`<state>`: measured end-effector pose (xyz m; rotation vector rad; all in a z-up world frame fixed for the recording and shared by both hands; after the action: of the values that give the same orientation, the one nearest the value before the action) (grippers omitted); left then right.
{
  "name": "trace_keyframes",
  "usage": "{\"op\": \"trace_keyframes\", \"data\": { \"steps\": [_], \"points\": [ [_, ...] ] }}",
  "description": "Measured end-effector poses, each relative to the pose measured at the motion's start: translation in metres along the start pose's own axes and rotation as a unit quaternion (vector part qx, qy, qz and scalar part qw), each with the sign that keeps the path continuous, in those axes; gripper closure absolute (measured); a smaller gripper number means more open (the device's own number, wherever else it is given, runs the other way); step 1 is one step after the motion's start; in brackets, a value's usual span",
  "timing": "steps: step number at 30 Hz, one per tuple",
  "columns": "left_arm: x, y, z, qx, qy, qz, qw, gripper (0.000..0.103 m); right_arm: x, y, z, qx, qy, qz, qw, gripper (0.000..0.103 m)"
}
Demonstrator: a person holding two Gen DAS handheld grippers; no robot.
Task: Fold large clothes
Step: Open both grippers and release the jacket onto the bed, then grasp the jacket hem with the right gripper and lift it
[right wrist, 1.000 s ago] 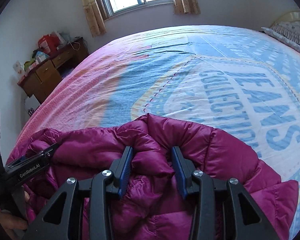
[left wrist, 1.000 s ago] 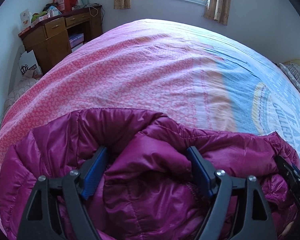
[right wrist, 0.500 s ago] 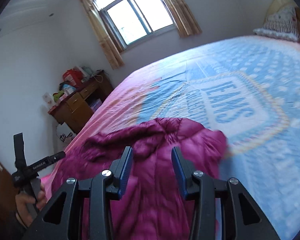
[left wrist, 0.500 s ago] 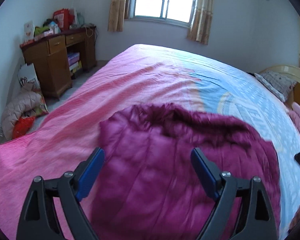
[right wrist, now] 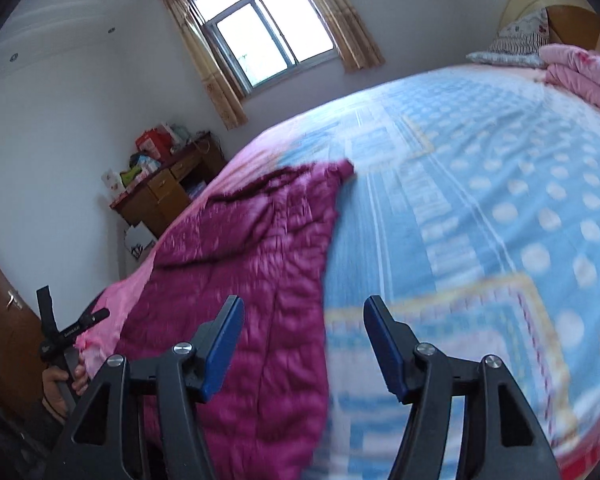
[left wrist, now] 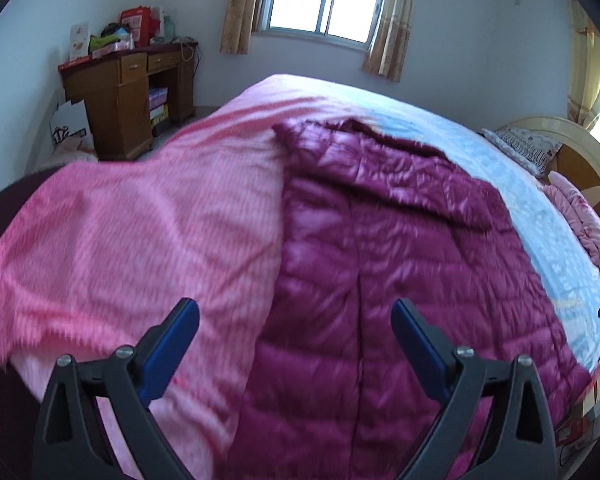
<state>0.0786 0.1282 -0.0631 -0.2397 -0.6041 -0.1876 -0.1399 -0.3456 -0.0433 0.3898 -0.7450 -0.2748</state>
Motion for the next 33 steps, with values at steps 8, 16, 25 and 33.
{"op": "trace_keyframes", "data": {
  "steps": [8, 16, 25, 33],
  "points": [
    [-0.05, -0.004, 0.004, -0.02, 0.013, -0.012, 0.9996, 0.009, -0.052, -0.005, -0.057, 0.023, 0.107, -0.026, 0.994, 0.04],
    [-0.079, 0.0, 0.012, -0.049, 0.012, -0.03, 0.9983, 0.013, -0.071, 0.031, -0.071, 0.001, 0.154, 0.035, 0.987, 0.041],
    [-0.09, -0.003, 0.011, -0.026, 0.022, -0.044, 0.9984, 0.03, -0.085, 0.036, -0.081, -0.009, 0.182, 0.052, 0.982, 0.076],
    [-0.067, 0.029, 0.038, -0.075, -0.007, 0.017, 0.997, 0.031, -0.065, 0.036, -0.056, 0.087, 0.162, 0.0, 0.983, 0.092]
  ]
}}
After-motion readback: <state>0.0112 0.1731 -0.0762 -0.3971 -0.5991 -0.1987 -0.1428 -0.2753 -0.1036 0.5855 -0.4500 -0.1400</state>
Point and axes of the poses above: each gripper's, at about its wrist camera, not at the fingertips, and z roughly against the way its jaws point, y to its left, x to its top, the point moved 2 cm from there along -z, roughly the way its jaws point, and after that the axes turned 11 degrees about y, right-handed, at the moved point
